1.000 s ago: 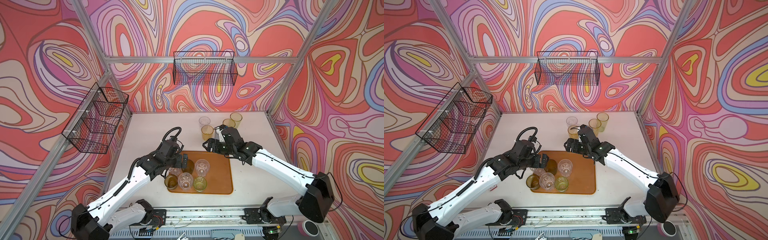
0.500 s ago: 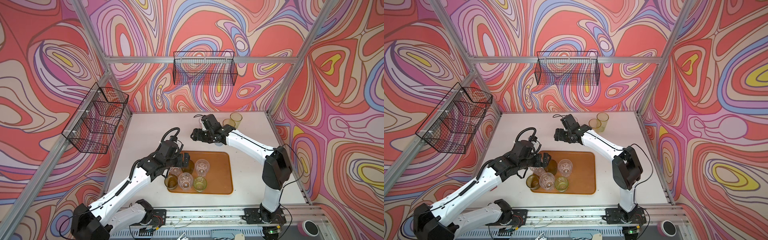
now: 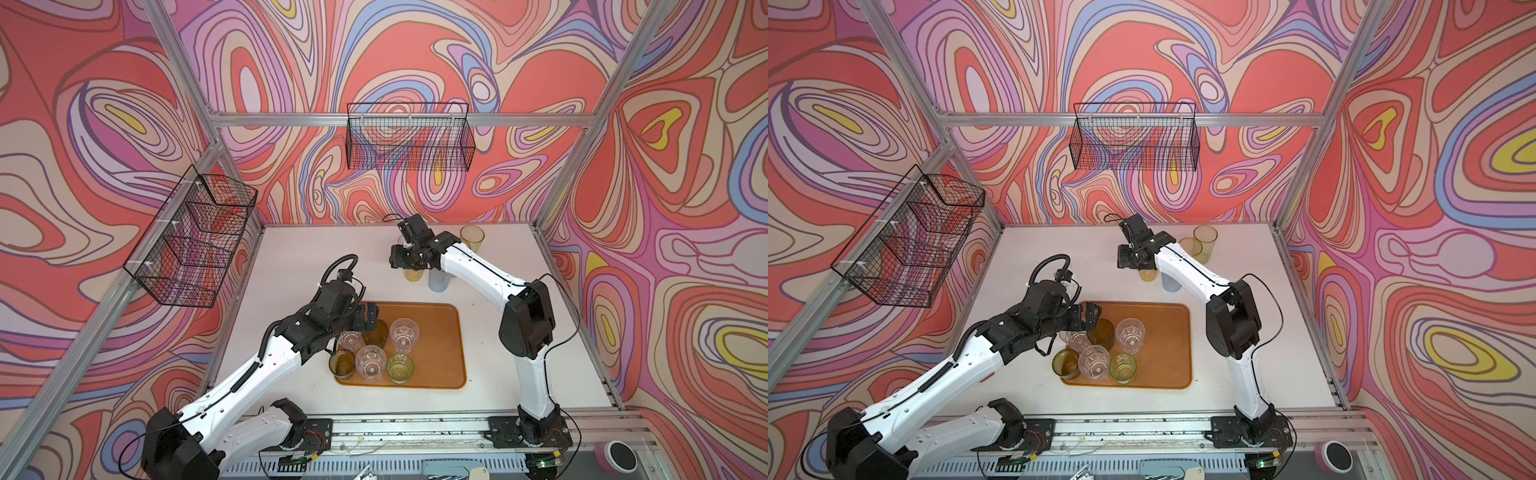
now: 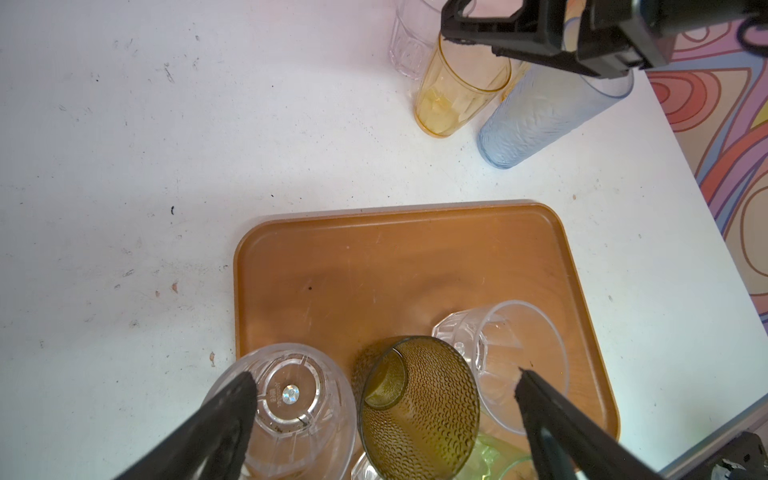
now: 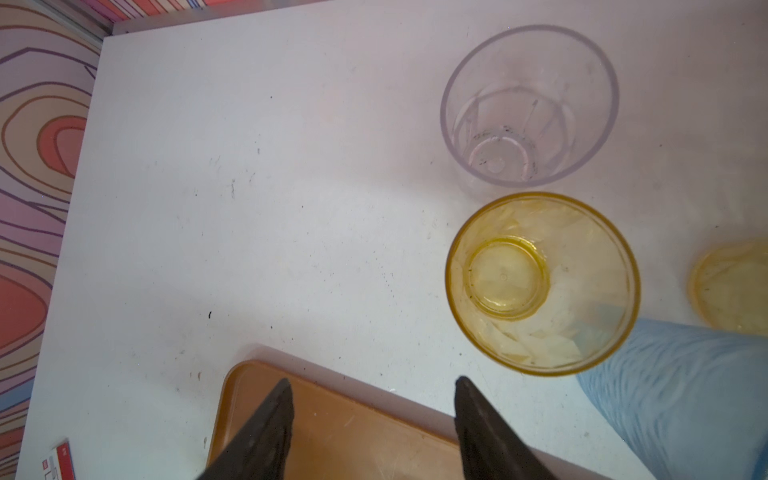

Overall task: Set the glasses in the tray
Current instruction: 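Reach the right gripper toward the yellow glass beyond the tray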

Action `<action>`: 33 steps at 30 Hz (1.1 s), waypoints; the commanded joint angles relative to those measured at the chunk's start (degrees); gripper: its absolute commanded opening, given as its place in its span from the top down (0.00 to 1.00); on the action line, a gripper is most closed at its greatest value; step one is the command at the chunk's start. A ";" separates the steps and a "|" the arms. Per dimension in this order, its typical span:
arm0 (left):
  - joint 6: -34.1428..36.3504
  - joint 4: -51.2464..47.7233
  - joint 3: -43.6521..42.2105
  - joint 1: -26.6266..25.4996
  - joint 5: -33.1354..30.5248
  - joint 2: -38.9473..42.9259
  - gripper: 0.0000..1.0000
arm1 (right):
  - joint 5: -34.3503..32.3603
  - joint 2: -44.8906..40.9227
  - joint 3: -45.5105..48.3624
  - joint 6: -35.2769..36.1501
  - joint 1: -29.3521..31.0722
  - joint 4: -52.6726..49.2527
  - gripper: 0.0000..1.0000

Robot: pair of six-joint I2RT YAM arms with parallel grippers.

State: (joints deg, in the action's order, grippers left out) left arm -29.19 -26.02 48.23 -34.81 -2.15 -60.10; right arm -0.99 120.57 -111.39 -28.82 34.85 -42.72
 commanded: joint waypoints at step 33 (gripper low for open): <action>-4.22 5.76 -3.55 0.63 -7.16 -0.01 0.00 | -1.97 11.32 -7.86 8.50 -2.07 -2.19 0.54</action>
State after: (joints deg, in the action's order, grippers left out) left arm -32.03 -21.91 46.00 -34.48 -7.97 -61.34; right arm -3.40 130.37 -117.89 -21.02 33.01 -44.60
